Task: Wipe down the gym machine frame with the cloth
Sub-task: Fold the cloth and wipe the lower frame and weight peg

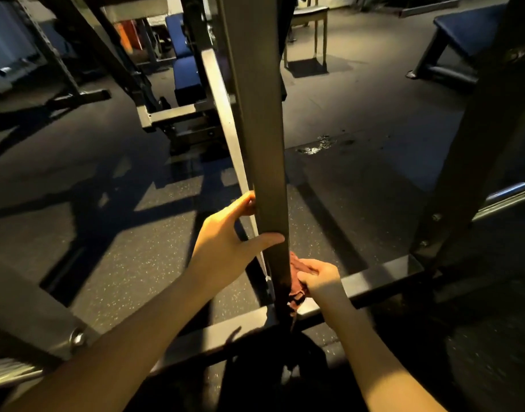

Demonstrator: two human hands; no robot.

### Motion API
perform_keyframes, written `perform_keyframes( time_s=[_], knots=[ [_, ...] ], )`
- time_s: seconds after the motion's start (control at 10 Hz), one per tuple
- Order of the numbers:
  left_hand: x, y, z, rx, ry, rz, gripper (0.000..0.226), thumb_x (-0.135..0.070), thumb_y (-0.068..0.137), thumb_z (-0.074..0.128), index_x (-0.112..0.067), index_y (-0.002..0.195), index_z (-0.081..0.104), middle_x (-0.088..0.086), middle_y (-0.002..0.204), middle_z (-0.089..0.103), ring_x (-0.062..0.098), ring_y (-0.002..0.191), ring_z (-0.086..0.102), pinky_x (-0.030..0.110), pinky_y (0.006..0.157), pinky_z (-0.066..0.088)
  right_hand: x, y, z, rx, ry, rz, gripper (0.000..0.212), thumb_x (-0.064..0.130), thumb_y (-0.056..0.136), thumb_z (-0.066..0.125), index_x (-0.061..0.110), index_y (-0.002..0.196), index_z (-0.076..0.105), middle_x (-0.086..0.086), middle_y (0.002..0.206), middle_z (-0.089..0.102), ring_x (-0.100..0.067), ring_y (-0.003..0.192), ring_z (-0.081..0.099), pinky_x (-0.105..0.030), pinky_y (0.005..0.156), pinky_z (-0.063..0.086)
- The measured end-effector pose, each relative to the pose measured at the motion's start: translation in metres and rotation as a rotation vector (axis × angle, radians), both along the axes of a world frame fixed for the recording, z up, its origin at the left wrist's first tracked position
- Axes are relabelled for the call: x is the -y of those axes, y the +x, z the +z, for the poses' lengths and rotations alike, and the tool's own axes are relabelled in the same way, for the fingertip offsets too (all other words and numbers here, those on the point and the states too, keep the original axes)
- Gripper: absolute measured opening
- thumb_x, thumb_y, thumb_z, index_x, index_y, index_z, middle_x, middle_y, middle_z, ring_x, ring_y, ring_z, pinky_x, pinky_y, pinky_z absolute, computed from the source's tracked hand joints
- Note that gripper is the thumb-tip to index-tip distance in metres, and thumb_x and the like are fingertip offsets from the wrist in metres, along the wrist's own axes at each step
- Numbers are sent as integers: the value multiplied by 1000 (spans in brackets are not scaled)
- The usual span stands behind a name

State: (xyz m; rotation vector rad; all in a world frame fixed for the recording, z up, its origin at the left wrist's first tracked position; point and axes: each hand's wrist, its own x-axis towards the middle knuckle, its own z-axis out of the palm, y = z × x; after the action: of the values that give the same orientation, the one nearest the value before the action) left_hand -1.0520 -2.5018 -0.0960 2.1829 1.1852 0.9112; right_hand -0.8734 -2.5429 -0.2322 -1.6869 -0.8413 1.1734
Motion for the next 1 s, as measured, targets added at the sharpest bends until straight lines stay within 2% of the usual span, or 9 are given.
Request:
perform_keyframes(
  time_s=[0.1, 0.3, 0.4, 0.5, 0.6, 0.7, 0.8, 0.9, 1.0],
  knots=[
    [-1, -1, -1, 1, -11, -7, 54, -40, 81, 79, -37, 129, 56, -37, 116, 57, -26, 105, 53, -1, 89, 40, 0, -7, 13, -50, -72, -8, 34, -11, 96, 51, 12, 106, 74, -3, 83, 73, -8, 69, 67, -30, 74, 60],
    [-5, -1, 8, -83, -16, 2, 58, -64, 81, 71, -28, 127, 66, -45, 116, 49, -11, 111, 51, 49, 107, 48, -12, -11, 44, 13, -103, 28, 39, -11, 96, 48, 2, 125, 70, -9, 114, 74, -17, 98, 69, -13, 82, 54],
    [-3, -1, 11, -120, 1, -2, 61, -68, 82, 69, -30, 129, 66, -46, 115, 49, -14, 110, 50, 47, 109, 45, -8, -11, 55, 14, -45, 38, 39, -11, 95, 47, 4, 121, 73, -3, 100, 74, -5, 81, 67, -16, 82, 55],
    [-4, 0, 11, -123, 27, 4, 61, -65, 82, 70, -31, 133, 65, -39, 115, 57, -4, 108, 55, 41, 107, 46, -3, -8, 59, 28, 39, 29, 33, -7, 97, 50, 4, 115, 75, -13, 96, 76, -16, 76, 68, -15, 70, 55],
    [-2, 0, 12, -135, -12, 5, 63, -61, 78, 70, -32, 133, 64, -28, 118, 66, -1, 109, 62, 33, 104, 49, -6, -7, 73, 13, 113, 30, 21, 0, 99, 55, -8, 103, 74, -30, 96, 69, -39, 86, 62, -34, 76, 56],
    [4, 4, 21, -161, -102, 48, 48, -49, 80, 79, -46, 124, 59, -35, 110, 64, -13, 99, 62, 9, 88, 49, -6, -4, 93, -8, 170, 85, 24, 11, 102, 57, -2, 92, 74, -23, 81, 69, -27, 66, 66, -25, 59, 55],
    [8, 12, 28, -193, -214, 137, 50, -45, 81, 82, -52, 122, 54, -35, 115, 61, -12, 101, 59, 6, 84, 40, -2, 0, 109, -90, 181, 135, 24, 4, 98, 56, 21, 95, 72, 5, 76, 69, -5, 65, 66, -21, 61, 56],
    [18, 16, 42, -150, -252, 237, 57, -48, 76, 85, -47, 127, 60, -32, 125, 60, -7, 113, 53, 28, 104, 42, -3, 6, 134, -153, 253, 185, 30, 1, 91, 59, 21, 105, 78, -2, 88, 74, -22, 80, 69, -44, 77, 59],
    [21, 12, 79, -2, -254, 196, 57, -45, 73, 87, -42, 125, 66, -28, 121, 68, -2, 115, 62, 39, 108, 46, -4, 13, 167, -234, 332, 248, 22, 1, 95, 59, 11, 106, 76, -11, 86, 73, -30, 75, 66, -46, 69, 57]
  ],
)
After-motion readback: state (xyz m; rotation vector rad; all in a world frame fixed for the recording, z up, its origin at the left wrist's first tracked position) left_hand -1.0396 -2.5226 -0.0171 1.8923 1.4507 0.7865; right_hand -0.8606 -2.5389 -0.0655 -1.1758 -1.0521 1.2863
